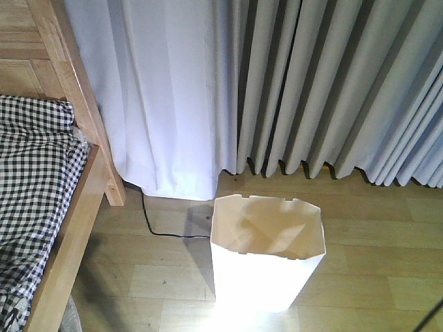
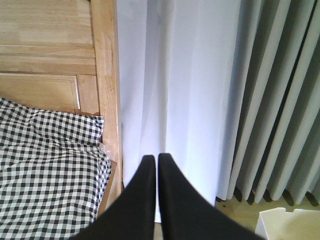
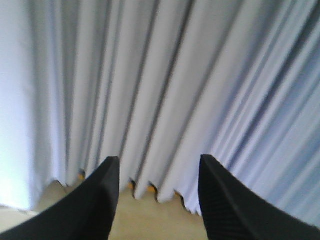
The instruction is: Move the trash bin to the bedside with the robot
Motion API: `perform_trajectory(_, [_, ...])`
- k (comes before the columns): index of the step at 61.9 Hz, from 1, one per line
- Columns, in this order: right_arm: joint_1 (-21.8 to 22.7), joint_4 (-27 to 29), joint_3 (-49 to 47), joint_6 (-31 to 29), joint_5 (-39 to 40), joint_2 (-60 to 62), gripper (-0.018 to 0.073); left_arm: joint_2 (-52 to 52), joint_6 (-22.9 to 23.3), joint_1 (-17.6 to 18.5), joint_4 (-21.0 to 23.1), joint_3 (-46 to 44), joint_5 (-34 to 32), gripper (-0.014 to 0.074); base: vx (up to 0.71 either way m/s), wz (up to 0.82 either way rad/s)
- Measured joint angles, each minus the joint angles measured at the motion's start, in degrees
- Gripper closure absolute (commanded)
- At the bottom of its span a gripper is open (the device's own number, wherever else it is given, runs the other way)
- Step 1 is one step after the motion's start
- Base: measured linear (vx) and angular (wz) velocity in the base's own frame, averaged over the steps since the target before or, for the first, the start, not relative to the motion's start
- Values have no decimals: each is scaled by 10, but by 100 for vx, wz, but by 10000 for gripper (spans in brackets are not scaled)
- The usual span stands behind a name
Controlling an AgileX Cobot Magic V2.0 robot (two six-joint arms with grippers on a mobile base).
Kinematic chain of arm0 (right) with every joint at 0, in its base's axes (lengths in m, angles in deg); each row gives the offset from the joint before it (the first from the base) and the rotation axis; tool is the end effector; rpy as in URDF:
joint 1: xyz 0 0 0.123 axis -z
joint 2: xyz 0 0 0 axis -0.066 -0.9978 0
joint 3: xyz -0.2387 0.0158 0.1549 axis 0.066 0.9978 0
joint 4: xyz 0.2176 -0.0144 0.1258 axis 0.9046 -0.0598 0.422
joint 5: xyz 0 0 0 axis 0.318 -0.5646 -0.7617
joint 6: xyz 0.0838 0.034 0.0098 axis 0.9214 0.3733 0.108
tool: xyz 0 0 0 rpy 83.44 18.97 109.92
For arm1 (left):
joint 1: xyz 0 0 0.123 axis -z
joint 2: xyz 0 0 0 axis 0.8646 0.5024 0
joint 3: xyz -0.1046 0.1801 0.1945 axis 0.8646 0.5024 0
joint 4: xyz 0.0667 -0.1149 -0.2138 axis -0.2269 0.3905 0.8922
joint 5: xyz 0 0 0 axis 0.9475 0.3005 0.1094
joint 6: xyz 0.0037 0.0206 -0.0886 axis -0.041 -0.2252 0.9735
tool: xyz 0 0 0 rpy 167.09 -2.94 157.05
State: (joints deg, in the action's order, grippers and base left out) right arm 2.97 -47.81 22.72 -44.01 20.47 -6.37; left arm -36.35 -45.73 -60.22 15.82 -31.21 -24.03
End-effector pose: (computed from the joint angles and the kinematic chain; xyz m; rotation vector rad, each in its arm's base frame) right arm 0.1187 -0.0113 0.2845 -0.1355 1.8259 -0.2271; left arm 0.0551 -0.0003 0.1824 -0.0683 1.7335 -0.0593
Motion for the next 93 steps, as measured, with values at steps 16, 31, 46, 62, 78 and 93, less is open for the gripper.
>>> perform_trajectory(16, [-63,29,45,0,-16,145,210,0,0,0,0,0,0,602,0,0])
perform_trajectory(31, [-65,40,53,0,-92,217,356,0,0,0,0,0,0,602,0,0])
perform_trajectory(46, [-65,40,53,0,-110,219,571,0,0,0,0,0,0,602,0,0])
perform_trajectory(62, [-65,40,53,0,-110,219,569,0,0,0,0,0,0,602,0,0])
perform_trajectory(78, [-65,40,53,0,-110,219,569,0,0,0,0,0,0,602,0,0])
perform_trajectory(93, [-65,-19,121,98,-13,266,569,0,0,0,0,0,0,602,0,0])
